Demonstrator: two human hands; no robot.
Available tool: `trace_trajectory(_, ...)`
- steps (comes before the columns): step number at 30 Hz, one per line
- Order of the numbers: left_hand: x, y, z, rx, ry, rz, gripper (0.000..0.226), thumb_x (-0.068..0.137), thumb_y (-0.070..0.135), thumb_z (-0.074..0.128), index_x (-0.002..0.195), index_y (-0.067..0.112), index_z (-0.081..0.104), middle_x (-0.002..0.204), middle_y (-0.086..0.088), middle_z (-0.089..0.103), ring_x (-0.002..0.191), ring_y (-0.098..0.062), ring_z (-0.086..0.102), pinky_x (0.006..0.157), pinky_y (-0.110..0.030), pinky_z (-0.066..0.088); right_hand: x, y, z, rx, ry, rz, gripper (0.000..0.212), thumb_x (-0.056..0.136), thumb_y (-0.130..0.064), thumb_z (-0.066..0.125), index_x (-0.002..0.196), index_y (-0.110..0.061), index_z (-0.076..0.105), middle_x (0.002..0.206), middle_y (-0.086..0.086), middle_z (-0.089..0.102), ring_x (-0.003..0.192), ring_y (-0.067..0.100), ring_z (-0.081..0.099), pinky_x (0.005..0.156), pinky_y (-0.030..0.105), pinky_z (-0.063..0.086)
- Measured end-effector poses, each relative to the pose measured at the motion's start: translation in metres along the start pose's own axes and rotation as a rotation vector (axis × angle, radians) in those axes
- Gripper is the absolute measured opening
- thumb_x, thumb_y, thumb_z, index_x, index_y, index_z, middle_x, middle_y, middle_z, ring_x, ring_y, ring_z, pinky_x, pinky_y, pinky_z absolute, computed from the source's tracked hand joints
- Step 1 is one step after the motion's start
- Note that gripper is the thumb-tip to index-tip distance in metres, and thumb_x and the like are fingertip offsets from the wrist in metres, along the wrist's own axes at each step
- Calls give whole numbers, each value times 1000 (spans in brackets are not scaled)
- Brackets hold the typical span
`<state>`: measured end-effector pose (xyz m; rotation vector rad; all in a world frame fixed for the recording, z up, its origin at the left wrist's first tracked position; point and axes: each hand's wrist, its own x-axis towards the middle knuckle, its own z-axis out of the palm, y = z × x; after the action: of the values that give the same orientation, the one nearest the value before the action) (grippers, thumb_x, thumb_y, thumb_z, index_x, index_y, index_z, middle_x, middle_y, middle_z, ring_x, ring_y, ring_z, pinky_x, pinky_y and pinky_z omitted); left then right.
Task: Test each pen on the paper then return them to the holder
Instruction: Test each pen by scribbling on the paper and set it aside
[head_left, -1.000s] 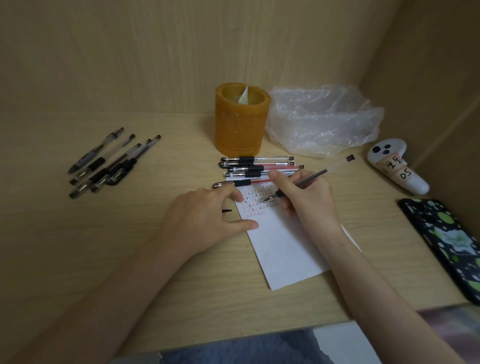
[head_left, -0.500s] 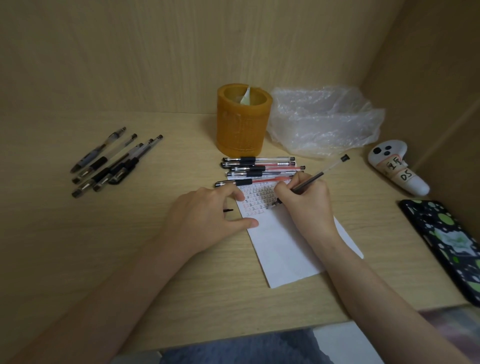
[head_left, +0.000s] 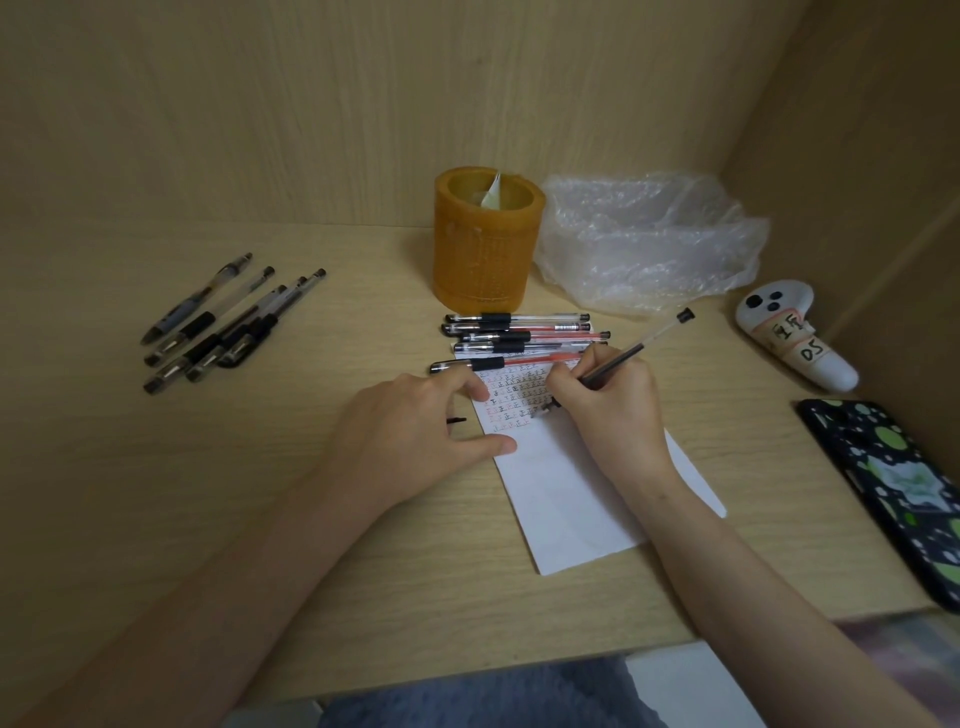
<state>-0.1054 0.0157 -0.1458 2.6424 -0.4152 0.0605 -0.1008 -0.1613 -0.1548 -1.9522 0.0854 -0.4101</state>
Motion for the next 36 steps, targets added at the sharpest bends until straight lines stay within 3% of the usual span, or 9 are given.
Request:
trace_trajectory(4, 0, 0, 0, -5, -7, -8, 54, 64, 71, 60, 108, 41, 52, 79, 13, 60, 80, -5, 59, 74, -29, 50, 0, 0, 0, -6, 11, 0, 25, 80, -7, 63, 60, -4, 49, 50, 0, 42, 46, 6, 35, 44, 15, 29)
trace_trajectory(15, 0, 0, -1, 4, -10, -12, 53, 64, 72, 59, 106, 42, 52, 68, 16, 53, 76, -6, 57, 73, -29, 49, 0, -2, -1, 25, -9, 17, 33, 79, -3, 64, 55, -11, 43, 51, 2, 40, 46, 5, 34, 45, 12, 29)
trace_trajectory(27, 0, 1, -1, -1, -4, -5, 53, 65, 71, 60, 107, 41, 52, 73, 16, 54, 78, -5, 56, 72, -26, 47, -1, -1, -1, 29, -4, 7, 30, 80, -4, 63, 56, -9, 46, 50, 0, 42, 47, 5, 35, 45, 14, 29)
trace_trajectory(31, 0, 2, -1, -1, 7, -10, 51, 64, 70, 61, 106, 41, 52, 64, 18, 47, 78, -6, 57, 71, -27, 47, 0, -1, 0, 41, -1, 16, 25, 80, -3, 63, 59, -6, 48, 51, 1, 43, 47, 4, 36, 45, 13, 30)
trace_trajectory(36, 0, 1, -1, 1, -1, -6, 52, 64, 71, 60, 106, 42, 51, 69, 17, 51, 79, -5, 57, 72, -28, 48, 0, -1, 0, 38, -19, 8, 23, 81, -6, 64, 62, 2, 52, 54, 5, 46, 48, 4, 39, 47, 13, 32)
